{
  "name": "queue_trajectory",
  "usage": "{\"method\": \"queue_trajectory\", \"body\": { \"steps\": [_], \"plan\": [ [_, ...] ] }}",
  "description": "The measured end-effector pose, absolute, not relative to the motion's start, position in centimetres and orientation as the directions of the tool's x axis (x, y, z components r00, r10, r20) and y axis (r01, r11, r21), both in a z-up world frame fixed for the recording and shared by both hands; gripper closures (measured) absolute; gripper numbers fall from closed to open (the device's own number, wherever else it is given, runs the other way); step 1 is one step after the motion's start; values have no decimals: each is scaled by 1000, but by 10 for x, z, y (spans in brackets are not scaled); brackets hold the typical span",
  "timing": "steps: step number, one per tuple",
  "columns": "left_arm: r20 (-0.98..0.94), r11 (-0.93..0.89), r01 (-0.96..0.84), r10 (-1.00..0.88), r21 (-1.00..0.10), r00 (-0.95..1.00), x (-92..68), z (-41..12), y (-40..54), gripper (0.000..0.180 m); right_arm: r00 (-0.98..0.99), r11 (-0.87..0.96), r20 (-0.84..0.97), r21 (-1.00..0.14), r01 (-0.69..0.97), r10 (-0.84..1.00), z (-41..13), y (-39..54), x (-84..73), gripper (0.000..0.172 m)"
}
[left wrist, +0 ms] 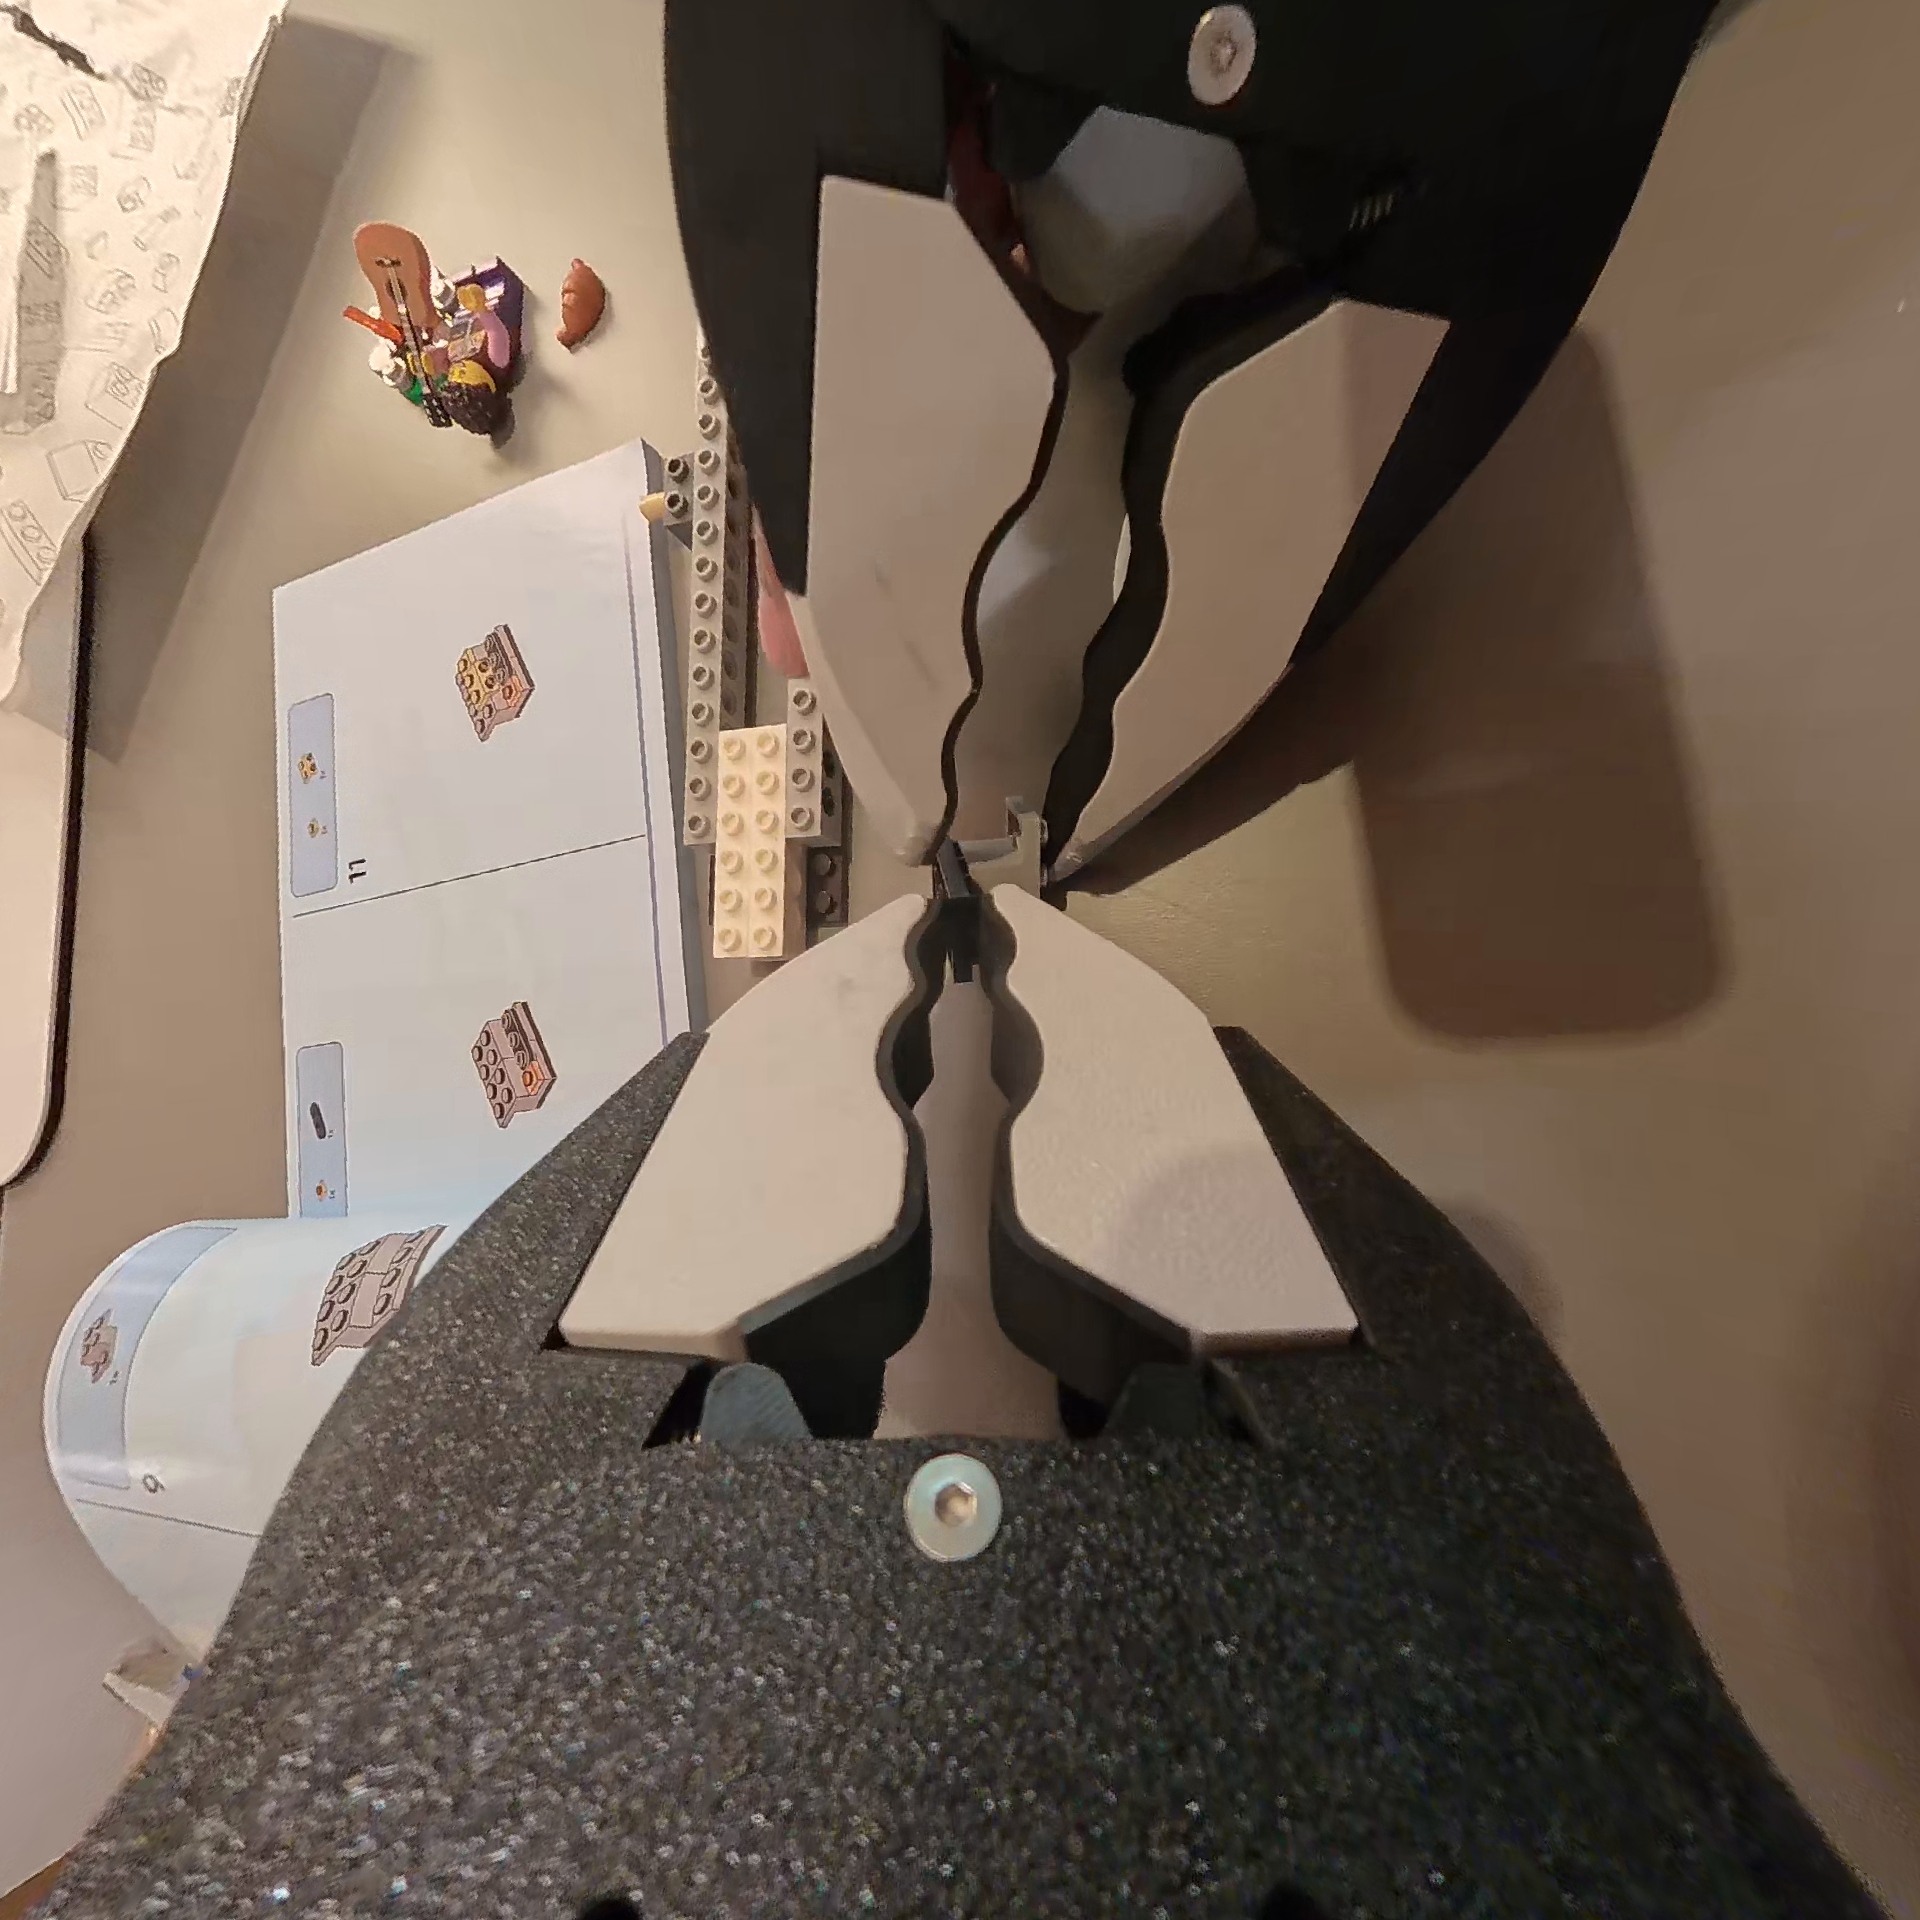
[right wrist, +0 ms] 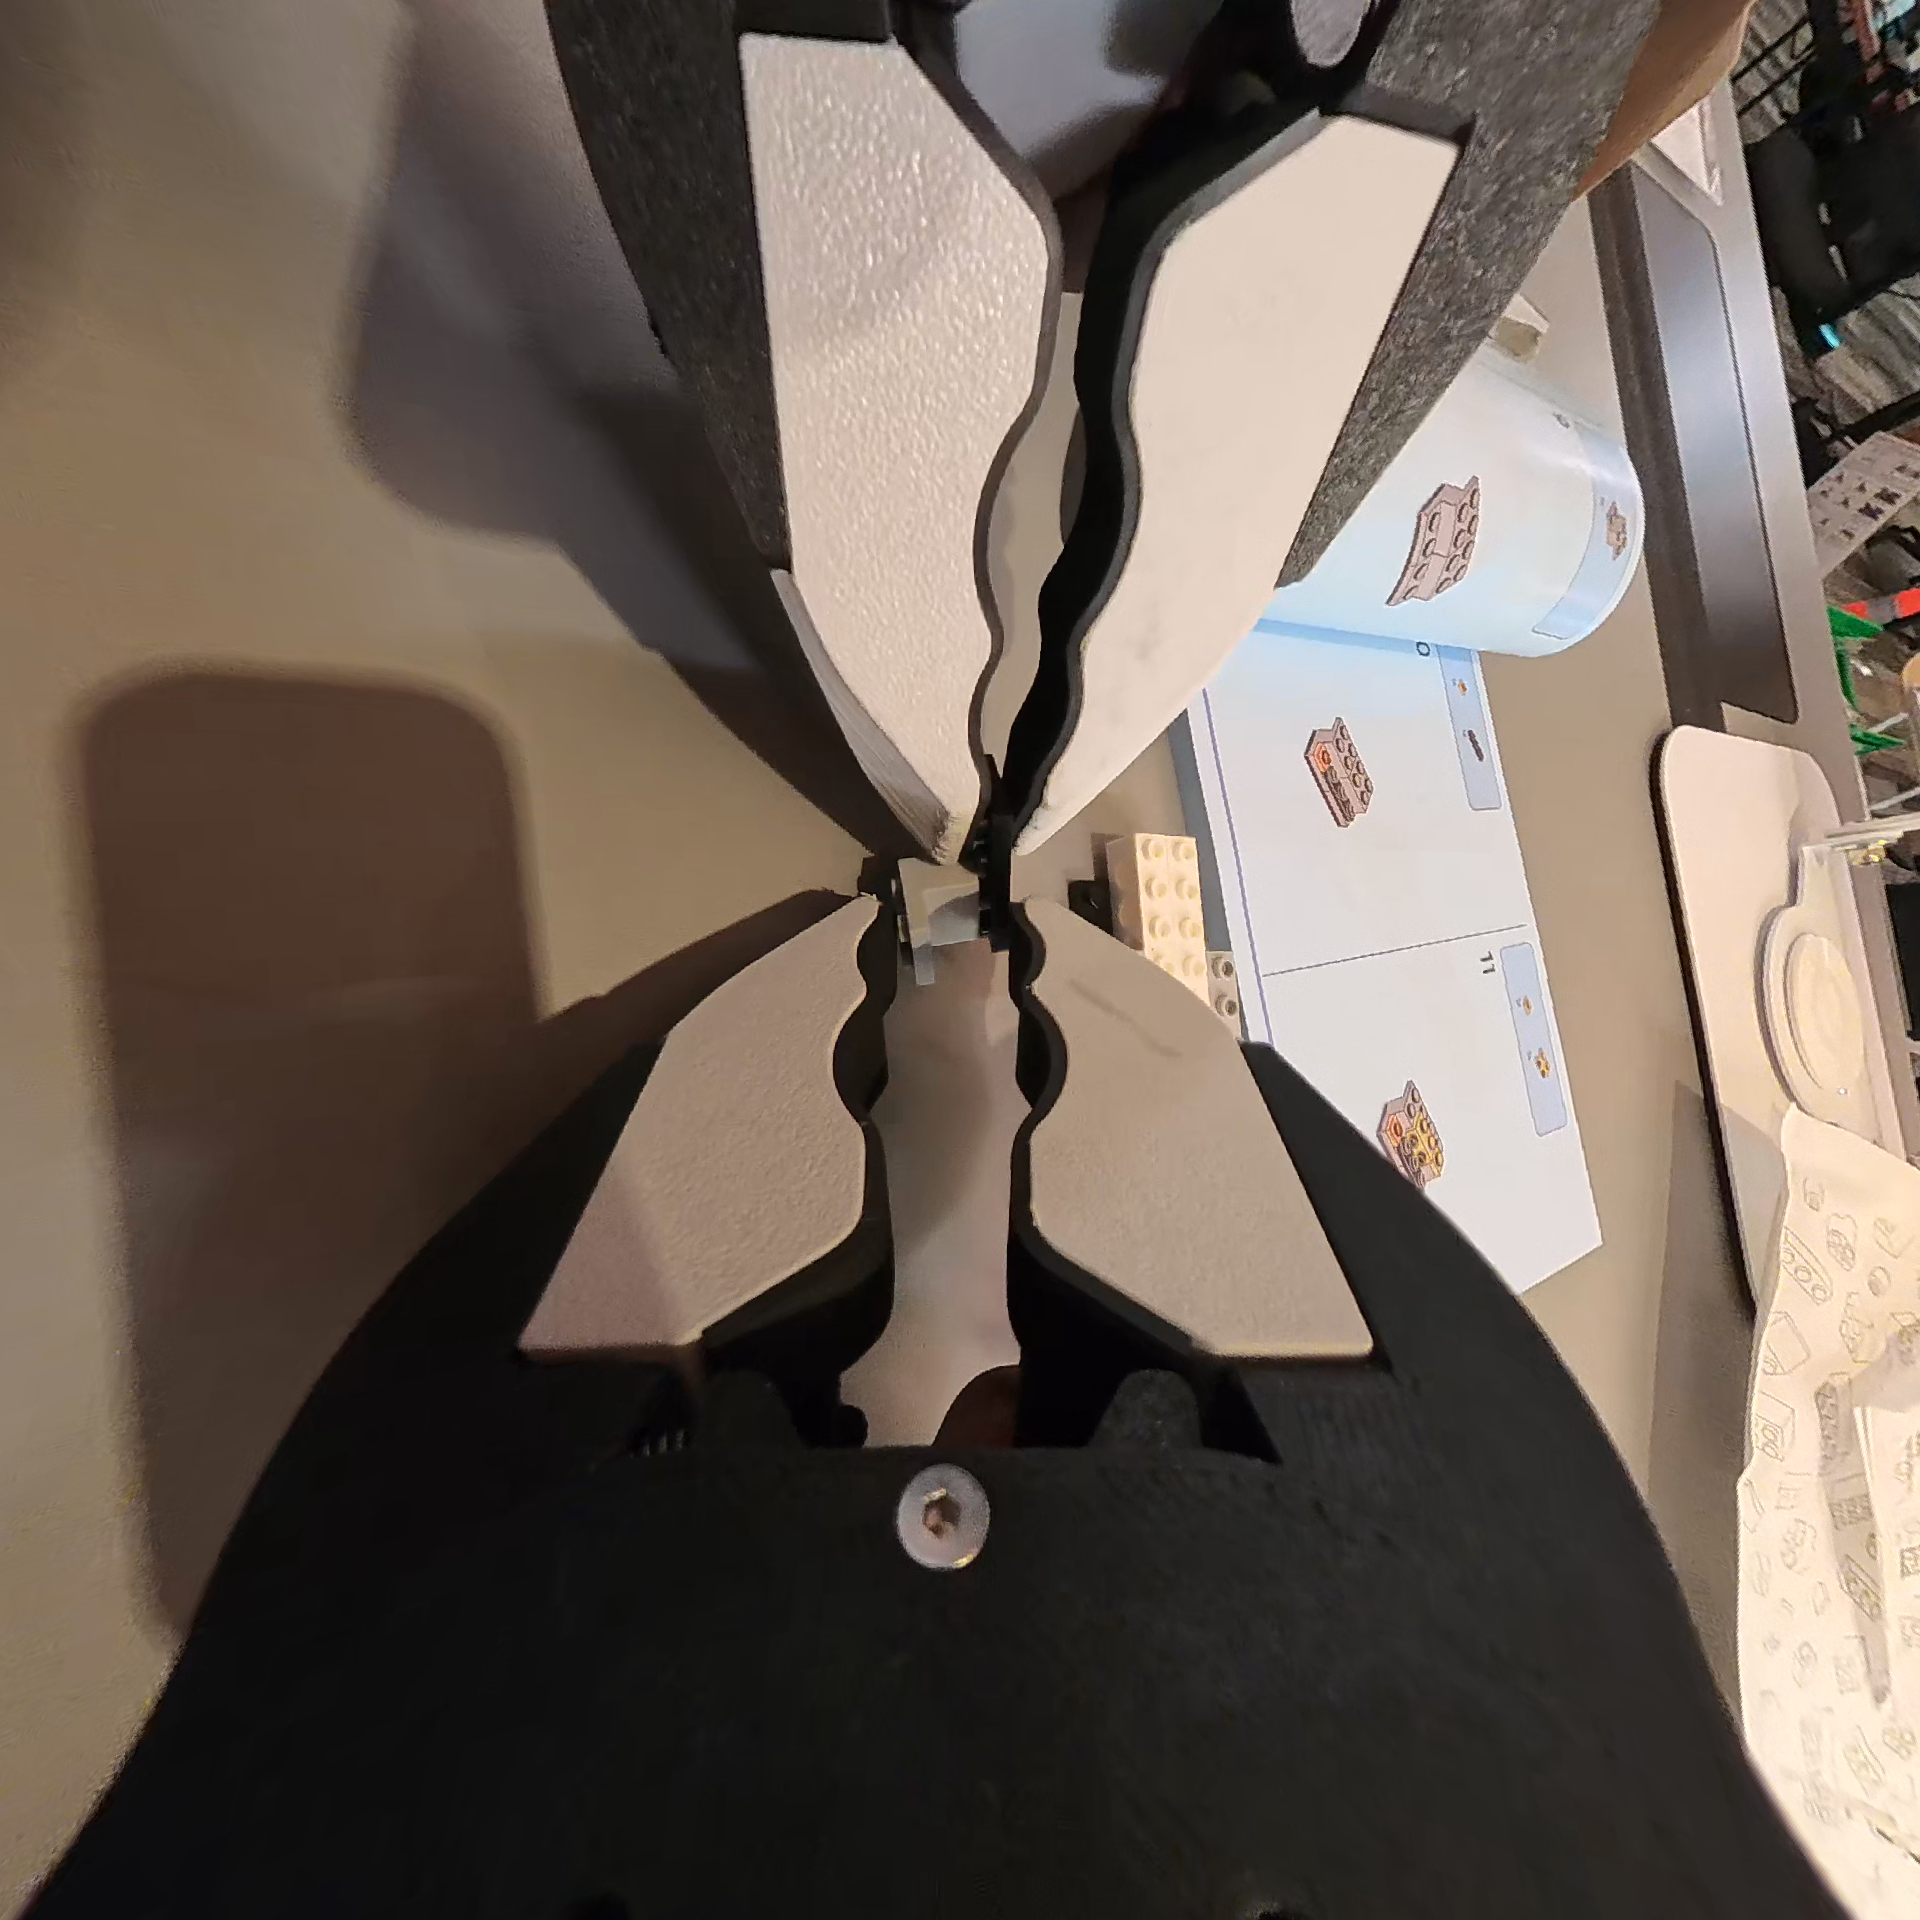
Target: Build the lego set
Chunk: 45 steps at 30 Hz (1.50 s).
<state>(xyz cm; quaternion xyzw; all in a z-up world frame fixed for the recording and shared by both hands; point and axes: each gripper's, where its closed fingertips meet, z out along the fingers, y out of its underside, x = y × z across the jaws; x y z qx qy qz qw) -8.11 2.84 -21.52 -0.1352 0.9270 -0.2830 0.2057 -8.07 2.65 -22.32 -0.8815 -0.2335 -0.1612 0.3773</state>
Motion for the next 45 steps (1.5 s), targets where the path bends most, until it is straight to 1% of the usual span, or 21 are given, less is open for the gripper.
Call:
{"method": "queue_trajectory", "body": {
  "steps": [5,8,19,23,26,29,31,35,38,41,45],
  "plan": [
    [-309,820,-126,-346,-559,-886,-85,-215,28,175,838,-591,444,-599,540,316,-223,26,-85,151],
    [-289,814,-132,-346,-566,-892,-88,-214,27,175,843,-581,425,-613,535,329,-223,25,-88,151],
    [-157,728,-205,-396,-654,-905,-92,-213,23,173,858,-581,380,-632,513,345,-224,20,-88,152],
    [-106,663,-230,-426,-712,-898,-90,-205,24,169,878,-581,344,-659,478,333,-222,17,-84,152],
    [-85,620,-252,-461,-743,-884,-85,-201,28,162,898,-564,308,-700,437,314,-215,16,-82,152],
    [-41,547,-270,-489,-793,-871,-81,-192,29,155,928,-520,238,-774,360,287,-200,15,-79,152],
    [12,472,-286,-503,-834,-864,-78,-183,28,153,949,-472,163,-836,279,271,-187,15,-78,152],
    [130,264,-287,-487,-921,-864,-73,-157,20,155,959,-357,-15,-930,91,283,-161,13,-79,152],
    [206,155,-303,-450,-940,-869,-72,-146,18,157,945,-284,-113,-958,-23,306,-146,11,-79,152],
    [276,70,-329,-396,-942,-876,-74,-138,14,159,921,-238,-205,-963,-128,331,-134,10,-78,152],
    [337,-9,-355,-334,-935,-880,-75,-129,6,162,893,-216,-277,-954,-209,356,-127,9,-79,152]
  ]
}}
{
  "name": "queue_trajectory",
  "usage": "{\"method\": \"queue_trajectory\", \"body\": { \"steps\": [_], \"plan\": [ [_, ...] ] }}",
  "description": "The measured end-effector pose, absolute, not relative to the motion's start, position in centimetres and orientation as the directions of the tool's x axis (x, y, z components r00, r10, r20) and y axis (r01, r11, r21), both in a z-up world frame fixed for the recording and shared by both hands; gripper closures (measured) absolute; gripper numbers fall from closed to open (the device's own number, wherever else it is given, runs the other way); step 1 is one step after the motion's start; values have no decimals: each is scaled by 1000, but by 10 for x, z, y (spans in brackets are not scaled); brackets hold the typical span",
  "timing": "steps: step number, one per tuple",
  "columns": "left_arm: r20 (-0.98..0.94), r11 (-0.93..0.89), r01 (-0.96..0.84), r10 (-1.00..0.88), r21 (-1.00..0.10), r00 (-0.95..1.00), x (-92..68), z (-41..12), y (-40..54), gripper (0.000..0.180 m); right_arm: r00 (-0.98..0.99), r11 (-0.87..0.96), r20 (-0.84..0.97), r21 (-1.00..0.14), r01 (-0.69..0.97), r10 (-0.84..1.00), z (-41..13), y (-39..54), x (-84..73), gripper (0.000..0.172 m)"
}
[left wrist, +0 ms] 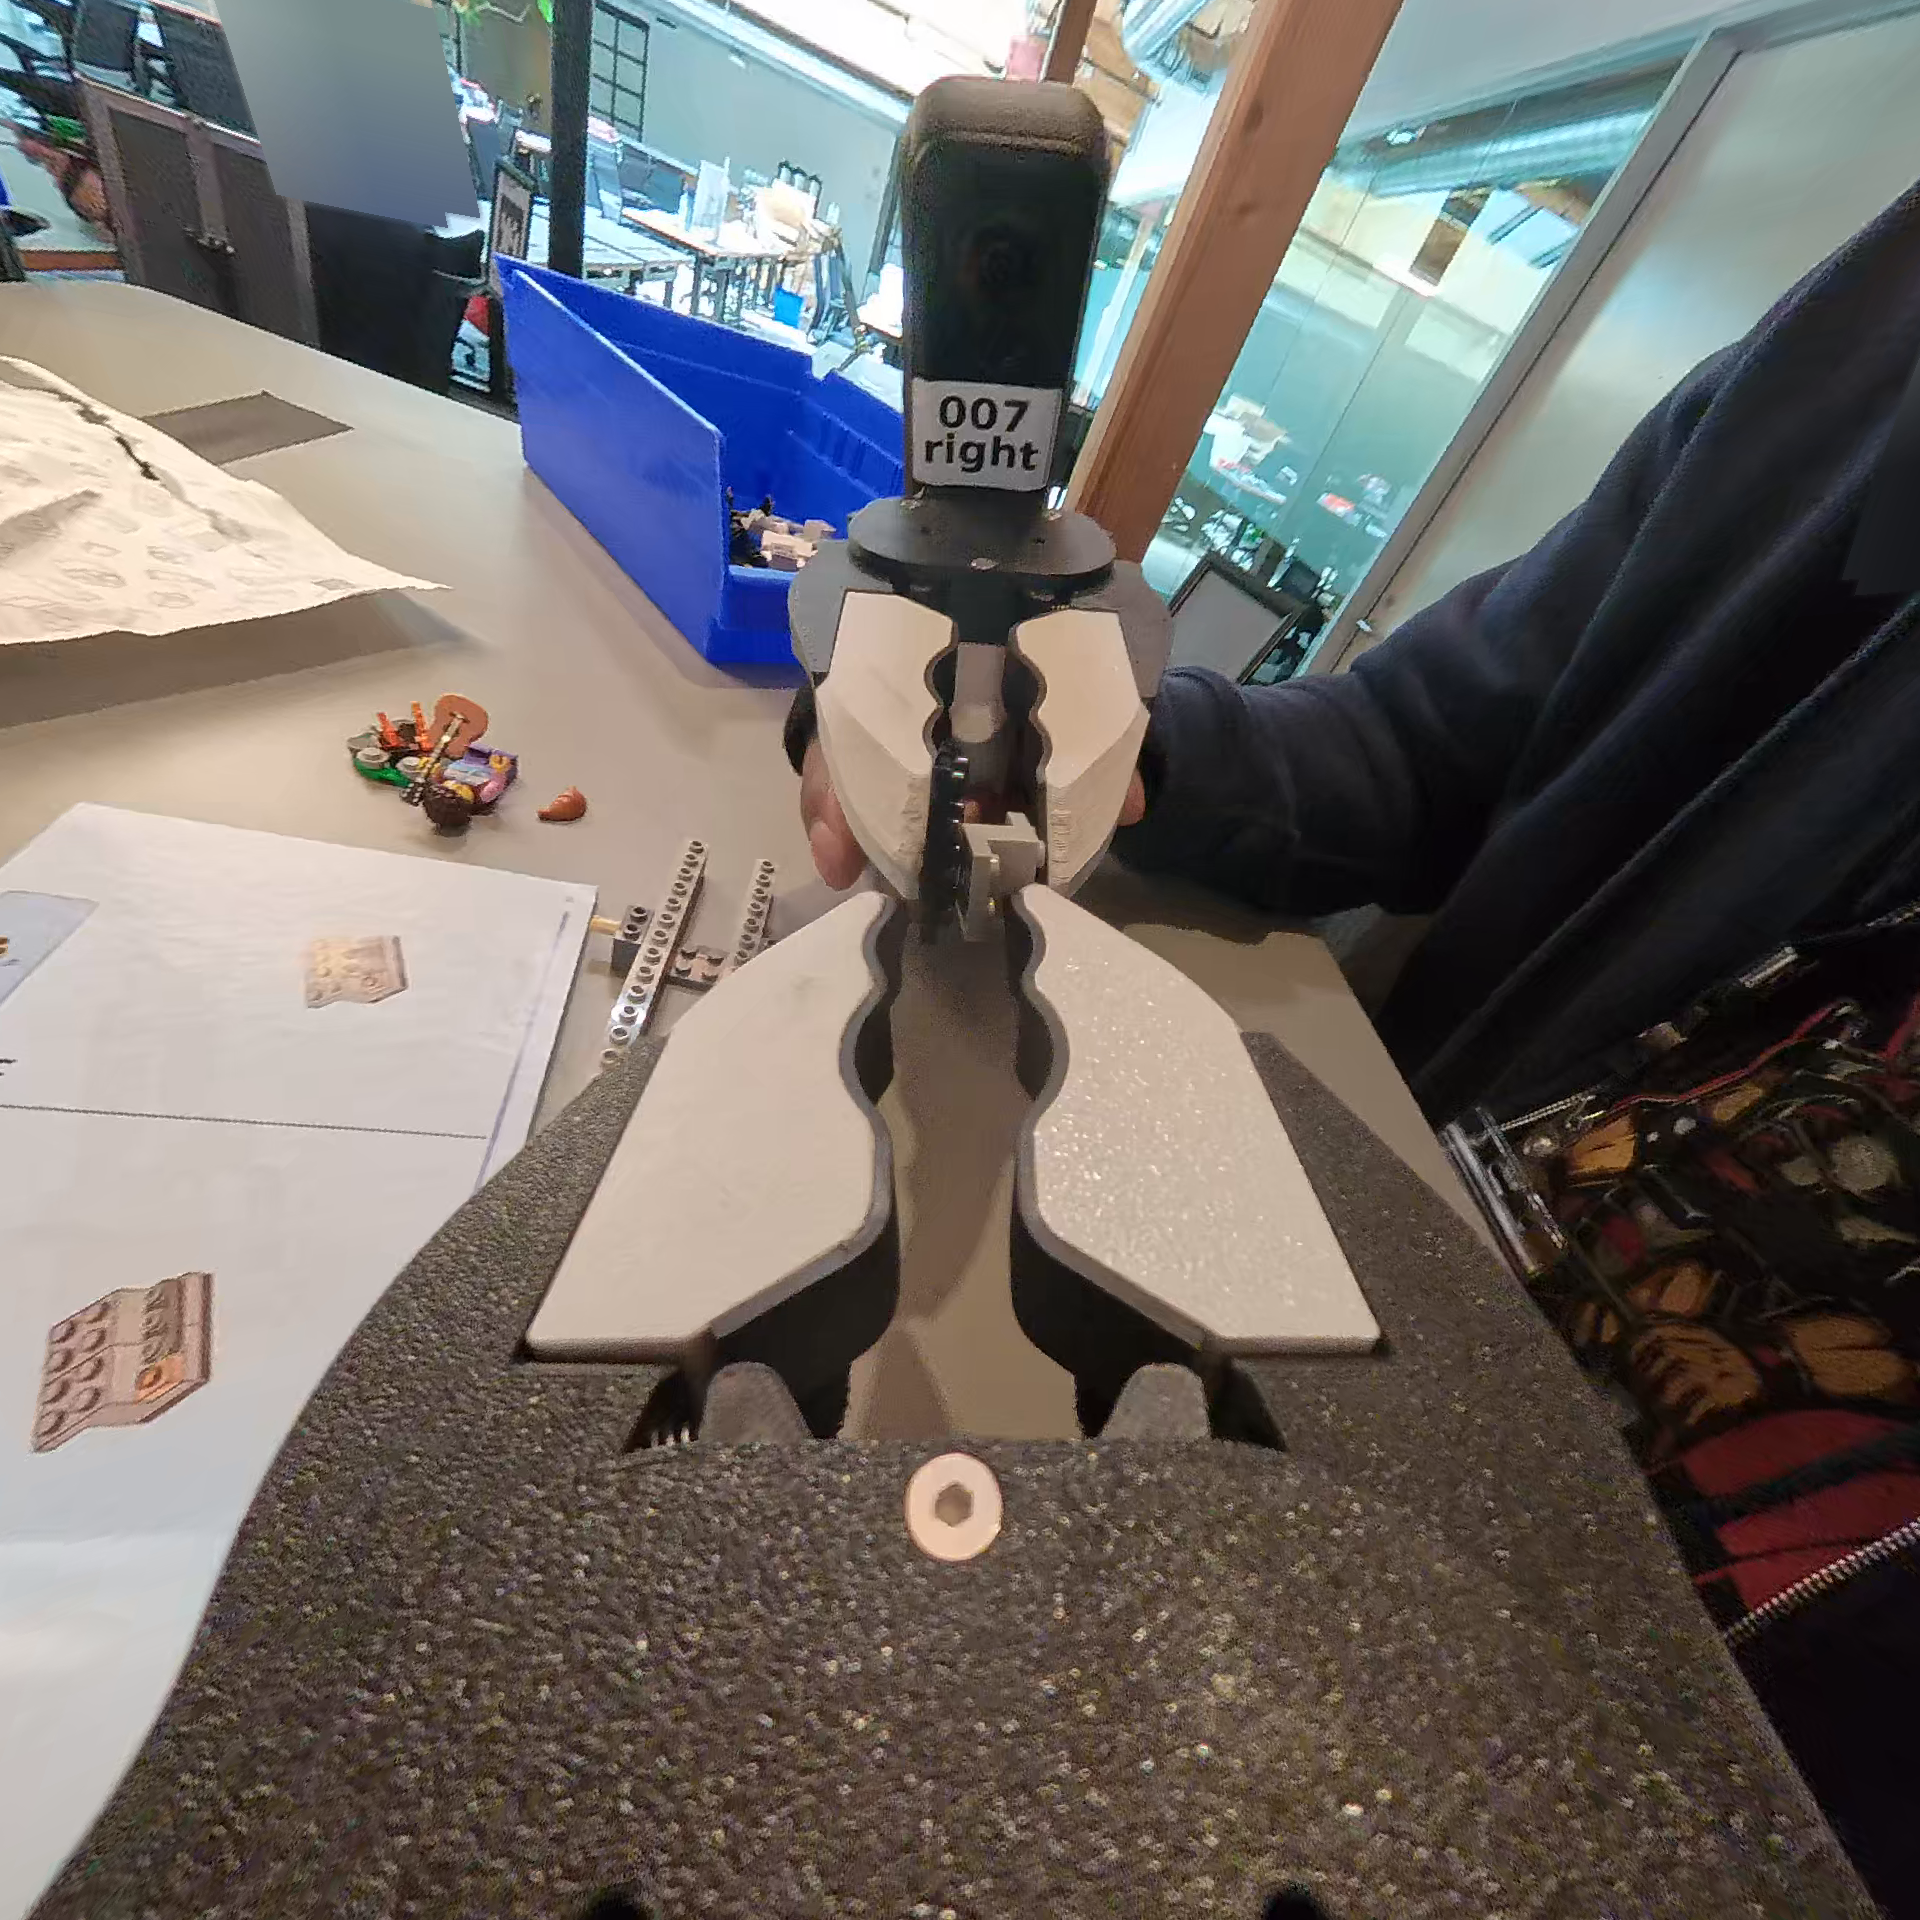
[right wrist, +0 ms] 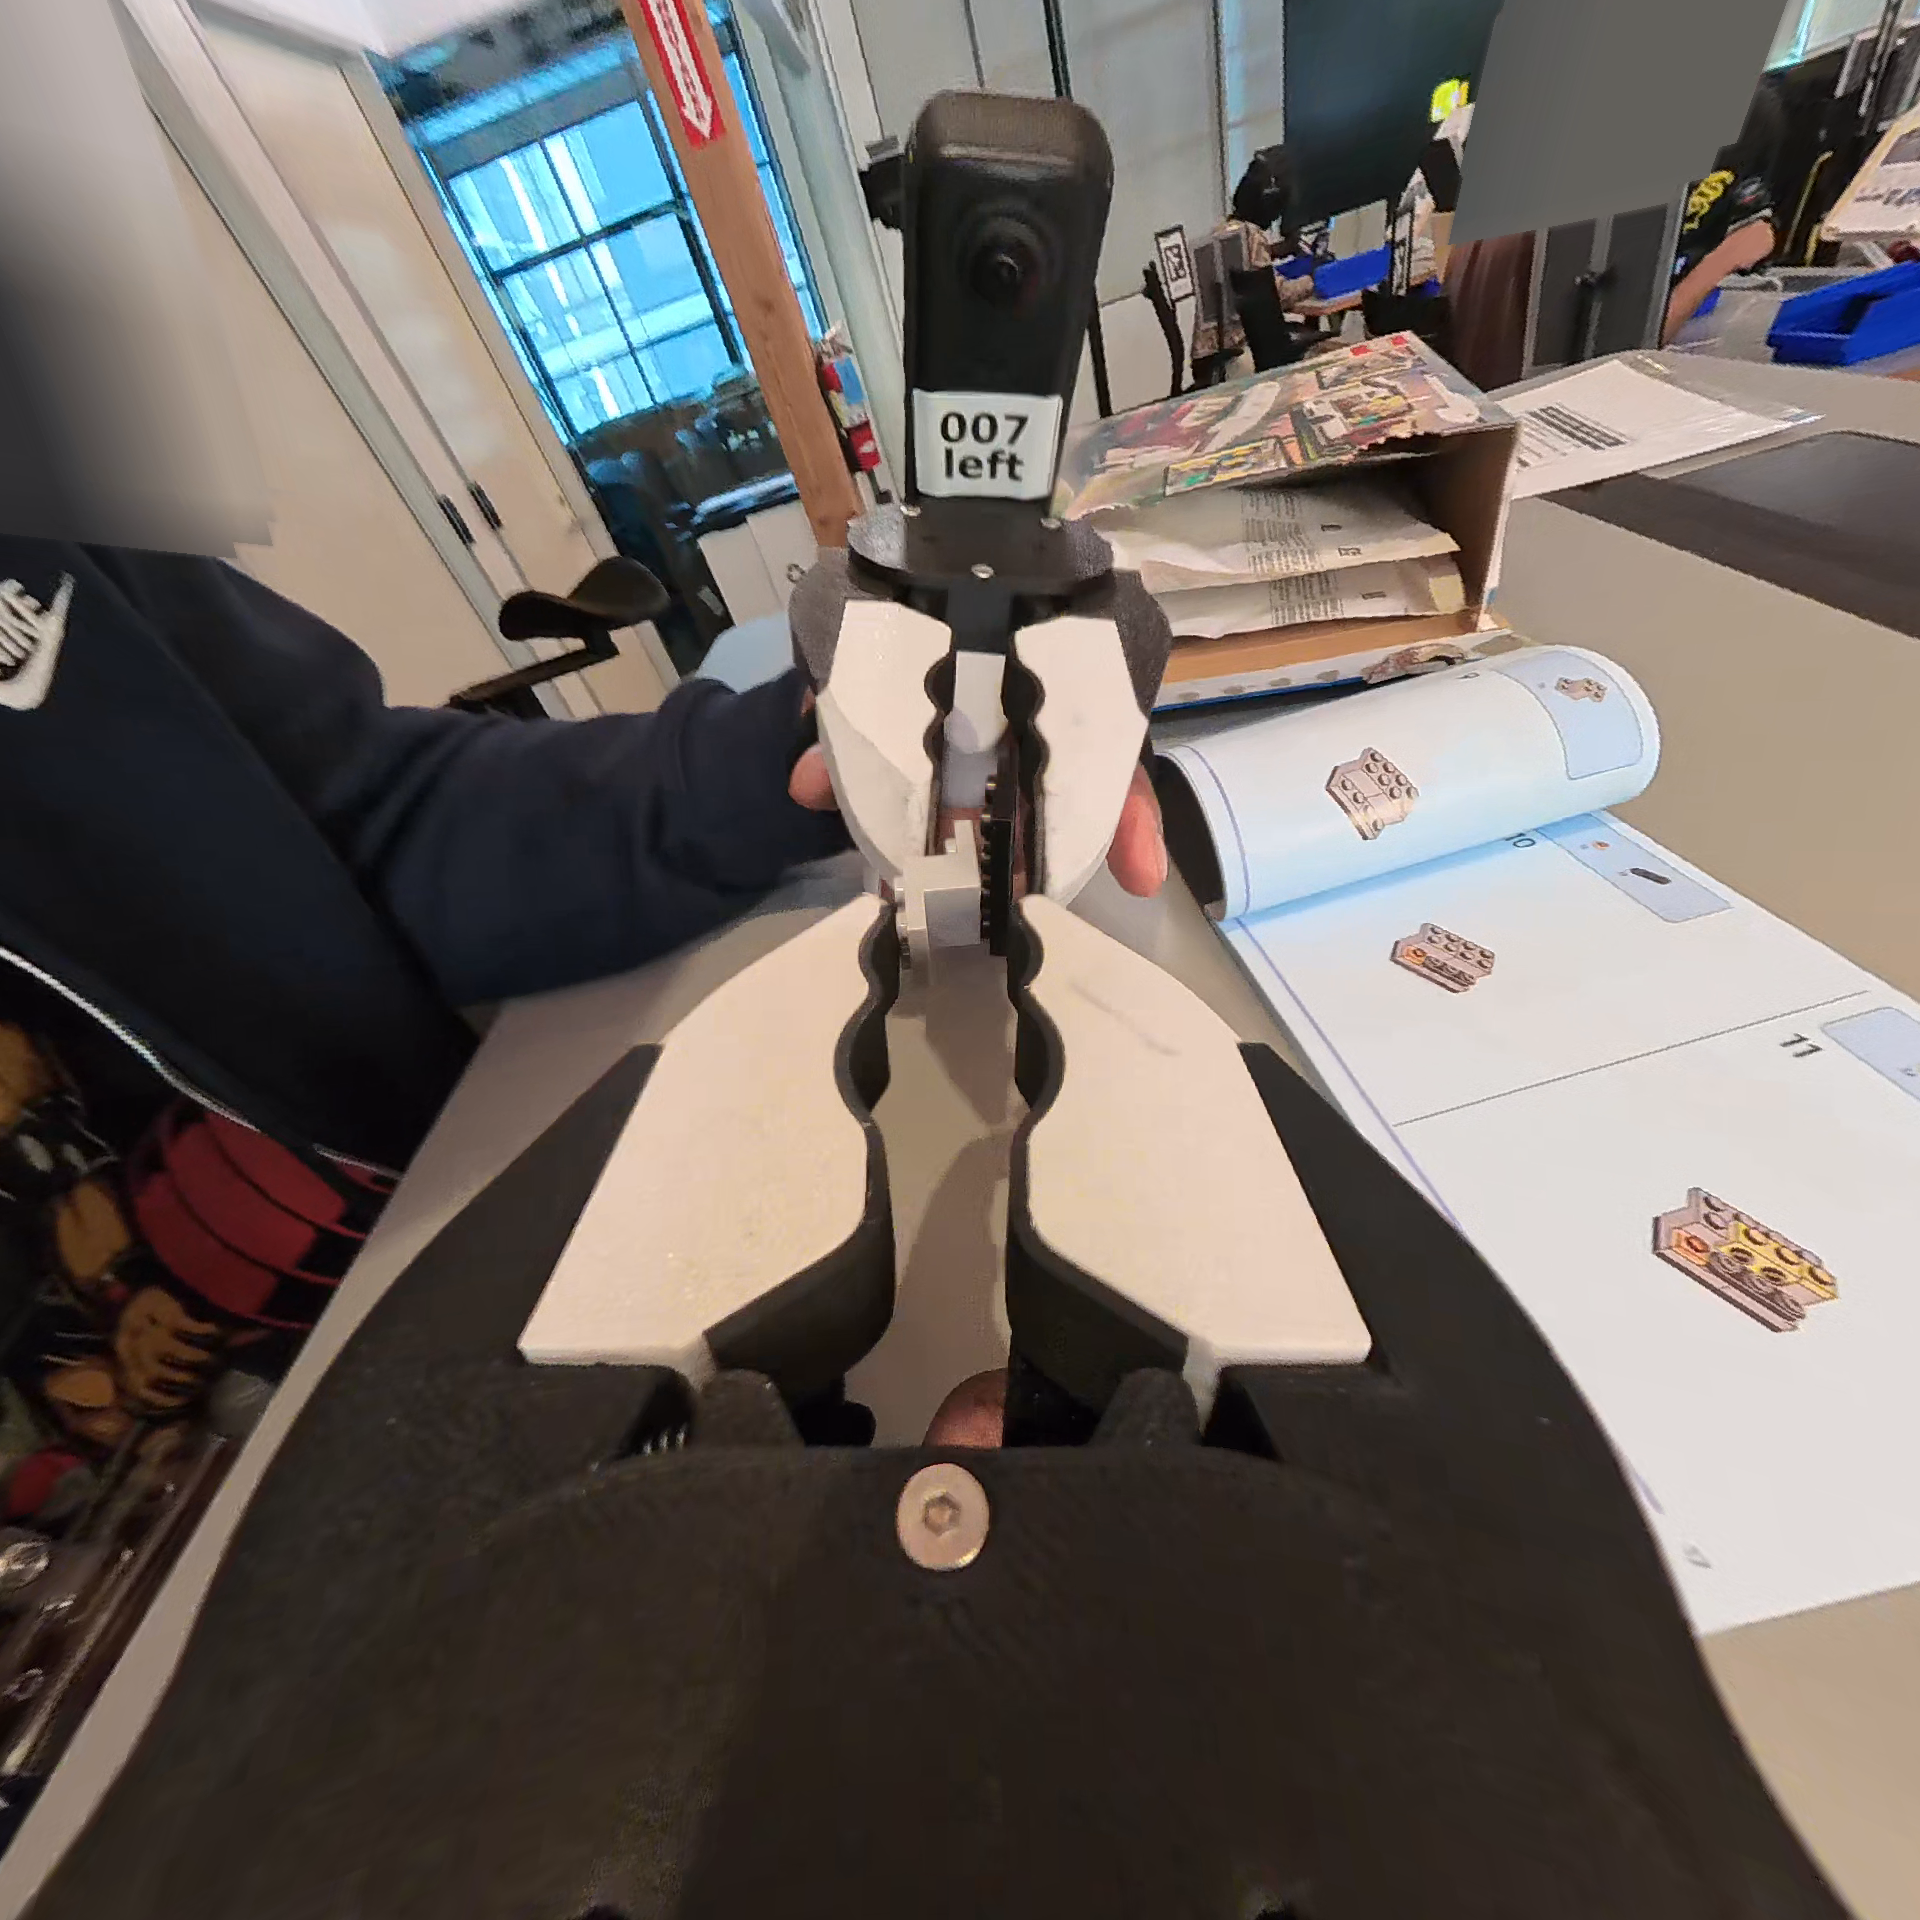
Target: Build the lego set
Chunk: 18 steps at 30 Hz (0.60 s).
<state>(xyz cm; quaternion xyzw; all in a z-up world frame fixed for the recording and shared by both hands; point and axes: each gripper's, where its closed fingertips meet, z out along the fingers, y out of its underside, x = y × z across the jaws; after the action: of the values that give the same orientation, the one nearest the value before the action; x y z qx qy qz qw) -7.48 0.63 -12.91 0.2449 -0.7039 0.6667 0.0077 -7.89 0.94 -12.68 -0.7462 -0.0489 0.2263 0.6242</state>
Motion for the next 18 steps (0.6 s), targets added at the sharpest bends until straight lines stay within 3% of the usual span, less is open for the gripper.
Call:
{"method": "queue_trajectory", "body": {
  "steps": [10,18],
  "plan": [
    [467,-153,-444,-196,-883,-862,-76,-116,3,170,840,-165,-372,-928,-334,395,-114,9,-79,151],
    [473,-164,-448,-172,-879,-864,-78,-112,2,171,817,-163,-392,-920,-357,423,-109,6,-81,150]
  ]
}}
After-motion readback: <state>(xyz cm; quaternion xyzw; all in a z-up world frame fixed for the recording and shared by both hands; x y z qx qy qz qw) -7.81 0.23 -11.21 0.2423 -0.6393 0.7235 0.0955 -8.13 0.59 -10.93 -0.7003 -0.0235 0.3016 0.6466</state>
